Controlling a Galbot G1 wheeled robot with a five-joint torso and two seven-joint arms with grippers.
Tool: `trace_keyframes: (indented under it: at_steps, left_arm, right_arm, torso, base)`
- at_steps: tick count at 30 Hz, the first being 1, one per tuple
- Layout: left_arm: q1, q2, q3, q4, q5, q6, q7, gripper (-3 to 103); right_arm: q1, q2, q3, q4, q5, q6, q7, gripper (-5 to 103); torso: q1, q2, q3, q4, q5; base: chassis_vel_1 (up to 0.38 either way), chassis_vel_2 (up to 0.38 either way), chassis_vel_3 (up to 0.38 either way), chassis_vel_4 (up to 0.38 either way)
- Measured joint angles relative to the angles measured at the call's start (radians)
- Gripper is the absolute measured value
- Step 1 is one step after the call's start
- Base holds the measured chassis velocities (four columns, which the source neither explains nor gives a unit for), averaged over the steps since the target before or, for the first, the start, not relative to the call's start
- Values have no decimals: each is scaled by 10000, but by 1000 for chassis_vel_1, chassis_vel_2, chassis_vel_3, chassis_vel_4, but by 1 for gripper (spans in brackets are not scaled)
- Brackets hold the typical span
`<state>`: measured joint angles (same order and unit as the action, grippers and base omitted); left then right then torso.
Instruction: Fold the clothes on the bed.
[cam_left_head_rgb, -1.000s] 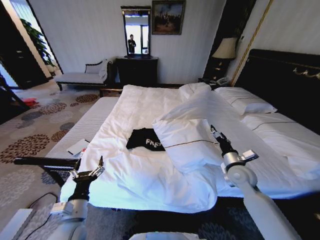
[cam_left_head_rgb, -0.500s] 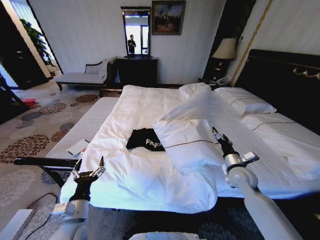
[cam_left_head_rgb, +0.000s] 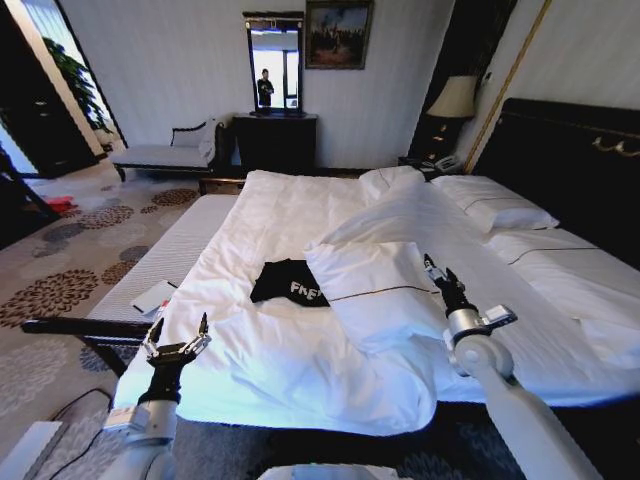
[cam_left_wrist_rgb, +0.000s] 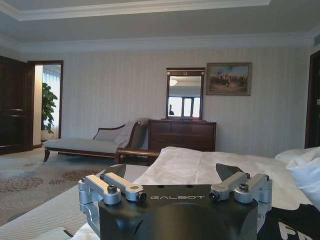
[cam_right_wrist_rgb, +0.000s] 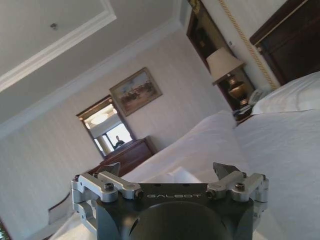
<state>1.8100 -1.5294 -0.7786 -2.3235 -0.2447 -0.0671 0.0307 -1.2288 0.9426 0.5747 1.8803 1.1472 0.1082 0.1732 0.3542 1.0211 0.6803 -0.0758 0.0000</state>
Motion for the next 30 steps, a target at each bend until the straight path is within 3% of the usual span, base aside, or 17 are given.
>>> trace_keyframes:
  at_steps: [4, 7, 12, 21, 30]
  left_arm:
    - [-4, 11, -29, 0, -14, -3, 0, 100]
    - [3, 43, -103, -6, -58, -4, 0, 100]
    - [-8, 98, -256, 56, -189, -4, -5, 100]
    - [-157, 132, -375, 350, -282, -1, -17, 100]
    - [-264, 125, -356, 522, -285, 27, -19, 100]
  right_arm:
    - [615, -167, -302, -300, 348, -743, -206, 100]
    - [1354, -281, -687, -544, 1342, -1768, -228, 100]
    - [2252, -352, -1213, -883, 2272, -2744, -425, 100]
    - [3353, -198, -2085, -1962, 2527, -3354, -30, 100]
    - [3930, -3, -2479, -2386, 2735, -3419, -62, 103]
  torso:
    - [0, 0, 0, 6, -2]
    - [1, -1, 1, 6, 0]
    - [0, 0, 1, 3, -1]
    - [1, -1, 1, 3, 0]
    - [1, -1, 0, 2, -1]
  base:
    - [0, 0, 0, 0]
    - [0, 0, 0, 0]
    - [0, 0, 0, 0]
    - [0, 0, 0, 0]
    - [0, 0, 0, 0]
